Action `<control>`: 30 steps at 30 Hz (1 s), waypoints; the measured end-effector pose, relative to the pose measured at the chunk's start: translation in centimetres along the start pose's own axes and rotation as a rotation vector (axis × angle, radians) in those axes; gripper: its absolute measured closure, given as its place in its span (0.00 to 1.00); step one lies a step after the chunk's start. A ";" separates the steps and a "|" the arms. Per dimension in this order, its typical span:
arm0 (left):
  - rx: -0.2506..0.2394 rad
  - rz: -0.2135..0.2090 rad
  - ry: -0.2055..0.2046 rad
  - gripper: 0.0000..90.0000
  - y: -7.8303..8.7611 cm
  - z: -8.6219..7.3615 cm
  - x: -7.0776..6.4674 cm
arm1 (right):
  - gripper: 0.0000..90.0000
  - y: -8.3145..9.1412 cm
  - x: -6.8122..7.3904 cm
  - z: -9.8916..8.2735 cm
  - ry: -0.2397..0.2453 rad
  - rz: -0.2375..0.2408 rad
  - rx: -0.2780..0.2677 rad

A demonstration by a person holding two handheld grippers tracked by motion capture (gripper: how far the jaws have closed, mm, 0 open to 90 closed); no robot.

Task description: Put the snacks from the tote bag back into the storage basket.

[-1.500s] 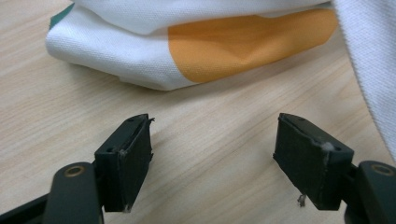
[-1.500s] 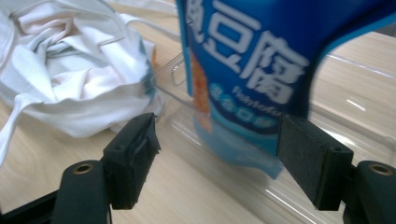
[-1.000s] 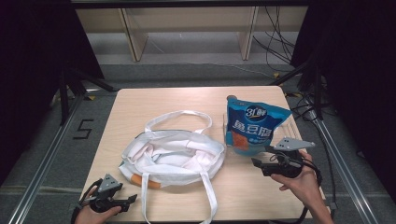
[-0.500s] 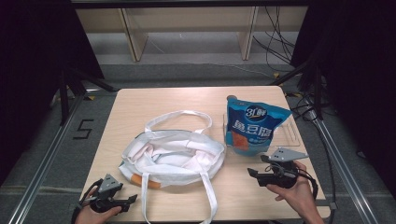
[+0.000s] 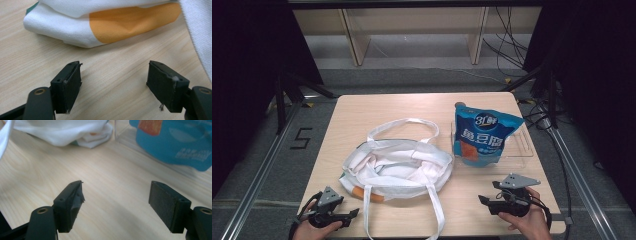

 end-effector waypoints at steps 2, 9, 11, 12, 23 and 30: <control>-0.008 0.002 0.006 0.30 0.0 0.0 0.0 | 0.31 -0.1 -0.1 -0.6 0.006 0.004 0.009; -0.001 0.001 0.000 0.30 0.0 0.0 0.0 | 0.30 0.0 0.5 -2.1 0.026 -0.014 0.036; 0.000 0.002 -0.001 0.30 0.0 0.0 0.0 | 0.30 0.2 0.7 -2.4 0.010 -0.011 0.042; 0.000 0.002 -0.001 0.30 0.0 0.0 0.0 | 0.30 0.2 0.8 -2.7 0.016 -0.023 0.040; 0.007 0.003 0.000 0.30 0.0 0.0 0.0 | 0.29 0.0 1.2 -3.4 0.052 -0.032 0.073; 0.009 0.003 -0.002 0.30 -0.1 0.0 -0.1 | 0.29 0.3 0.4 -3.5 0.046 -0.051 0.066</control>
Point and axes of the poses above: each handheld gripper's, and its own axes: y roughly backward along the jaws, z roughly out of its top, x roughly to its left, the point moved 2 cm from there along -y, roughly forward along the jaws, and after that the axes turned 6 degrees about x, right-handed, at the moved point
